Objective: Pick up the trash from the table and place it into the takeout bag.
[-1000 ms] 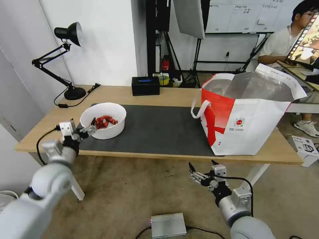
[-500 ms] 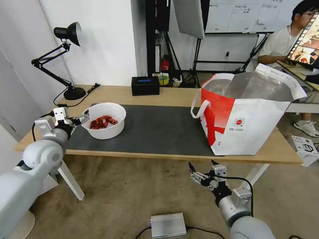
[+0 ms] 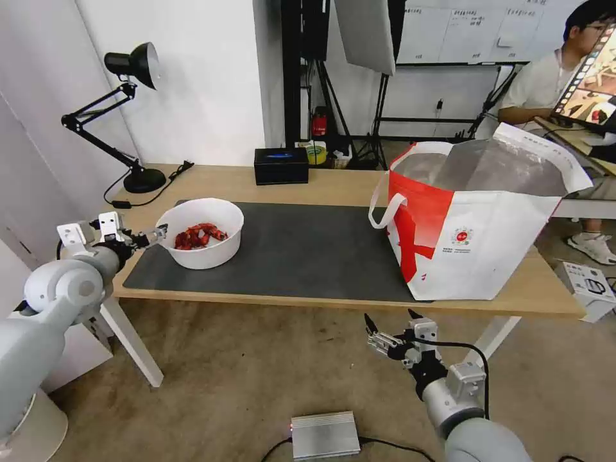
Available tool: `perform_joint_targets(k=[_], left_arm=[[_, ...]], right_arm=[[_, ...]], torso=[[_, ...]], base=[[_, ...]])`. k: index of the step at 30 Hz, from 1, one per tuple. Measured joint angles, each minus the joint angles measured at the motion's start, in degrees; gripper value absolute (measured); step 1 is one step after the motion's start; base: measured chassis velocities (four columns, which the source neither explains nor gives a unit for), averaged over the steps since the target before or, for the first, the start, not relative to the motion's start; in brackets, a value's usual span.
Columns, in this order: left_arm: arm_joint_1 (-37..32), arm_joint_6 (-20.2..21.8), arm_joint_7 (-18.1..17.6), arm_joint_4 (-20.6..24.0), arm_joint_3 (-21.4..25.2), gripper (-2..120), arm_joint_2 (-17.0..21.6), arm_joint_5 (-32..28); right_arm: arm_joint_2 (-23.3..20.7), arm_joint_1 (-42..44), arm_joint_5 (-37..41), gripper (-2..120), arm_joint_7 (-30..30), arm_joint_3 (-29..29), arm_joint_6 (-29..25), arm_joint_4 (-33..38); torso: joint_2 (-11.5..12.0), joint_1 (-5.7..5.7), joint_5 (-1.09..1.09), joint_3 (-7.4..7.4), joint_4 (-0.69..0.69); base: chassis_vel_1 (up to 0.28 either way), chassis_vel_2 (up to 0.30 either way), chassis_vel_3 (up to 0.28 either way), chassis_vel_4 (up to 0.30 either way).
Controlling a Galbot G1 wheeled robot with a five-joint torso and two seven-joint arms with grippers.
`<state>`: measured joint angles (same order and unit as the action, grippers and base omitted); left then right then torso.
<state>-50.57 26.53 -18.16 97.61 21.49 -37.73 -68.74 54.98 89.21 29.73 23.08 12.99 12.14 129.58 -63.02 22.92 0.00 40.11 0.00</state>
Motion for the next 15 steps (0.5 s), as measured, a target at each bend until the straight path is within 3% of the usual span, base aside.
perform_joint_targets(k=[15], left_arm=[[3.6,4.7,0.4,-2.5,-3.0,100,0.0,-1.7]], right_arm=[[0.0,0.0,0.0,100,0.0,0.0,0.0,0.0]], torso=[[0.0,0.0,0.0,0.0,0.0]], base=[[0.0,0.0,0.0,0.0]])
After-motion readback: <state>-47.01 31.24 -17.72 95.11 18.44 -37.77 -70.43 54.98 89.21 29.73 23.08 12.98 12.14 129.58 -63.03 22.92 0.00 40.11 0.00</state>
